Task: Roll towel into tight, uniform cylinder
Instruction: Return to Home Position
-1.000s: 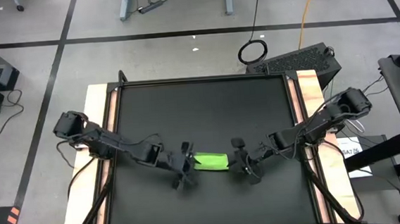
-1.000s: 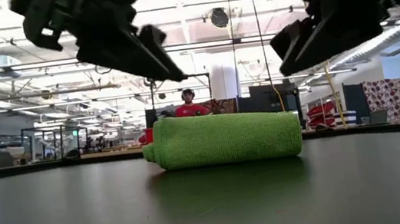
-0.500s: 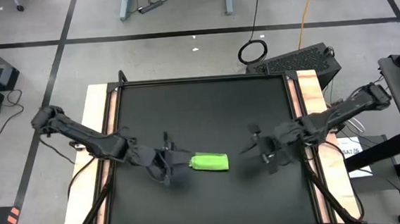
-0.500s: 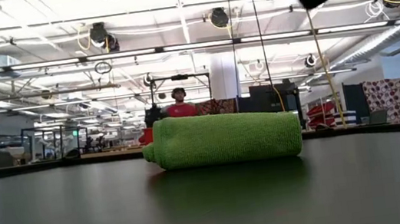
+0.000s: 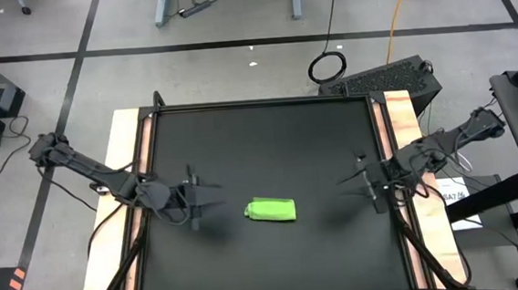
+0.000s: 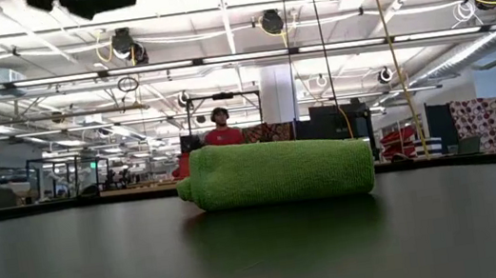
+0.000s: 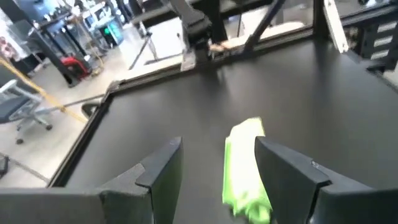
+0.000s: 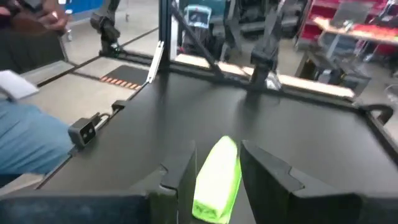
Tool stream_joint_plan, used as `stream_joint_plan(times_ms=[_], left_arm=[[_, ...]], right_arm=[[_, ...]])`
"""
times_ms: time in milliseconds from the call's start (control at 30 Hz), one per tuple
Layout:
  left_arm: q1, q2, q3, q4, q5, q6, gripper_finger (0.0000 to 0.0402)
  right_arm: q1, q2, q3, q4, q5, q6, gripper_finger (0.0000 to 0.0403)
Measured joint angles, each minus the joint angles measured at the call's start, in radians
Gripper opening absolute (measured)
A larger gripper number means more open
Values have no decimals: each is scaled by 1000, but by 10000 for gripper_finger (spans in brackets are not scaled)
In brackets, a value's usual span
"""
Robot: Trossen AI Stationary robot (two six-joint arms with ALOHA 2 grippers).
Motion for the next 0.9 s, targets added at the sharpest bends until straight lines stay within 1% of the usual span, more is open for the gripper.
stream_joint_plan(times_ms=[67,133,200,300,400,467,567,733,900], left_arm=[[-6,-32,-29,-4,-19,0,206],[-6,-65,-61,27,-24,-1,205],[-6,-99,-93,22,-29,-15,205],[-7,-154,-152,53,-31,-28,205],[-11,-197,-217,148,-27,-36,205],[-11,-222,-262,194,-27,-41,205],[-11,-257,-325,246,-27,-54,205],[-12,-283,-413,384,-22,-79,205],[-11,-295,-503,541,-7,-79,205]], right_arm=[[10,-27,1,-23,35,-3,116],[20,-56,0,-90,52,15,116],[23,-75,0,-118,74,36,116],[31,-106,-17,-141,74,68,116],[38,-146,-49,-147,74,74,116],[39,-180,-73,-149,96,76,116],[39,-232,-124,-100,100,82,116],[39,-324,-209,-25,103,82,116],[39,-388,-337,140,123,45,116]])
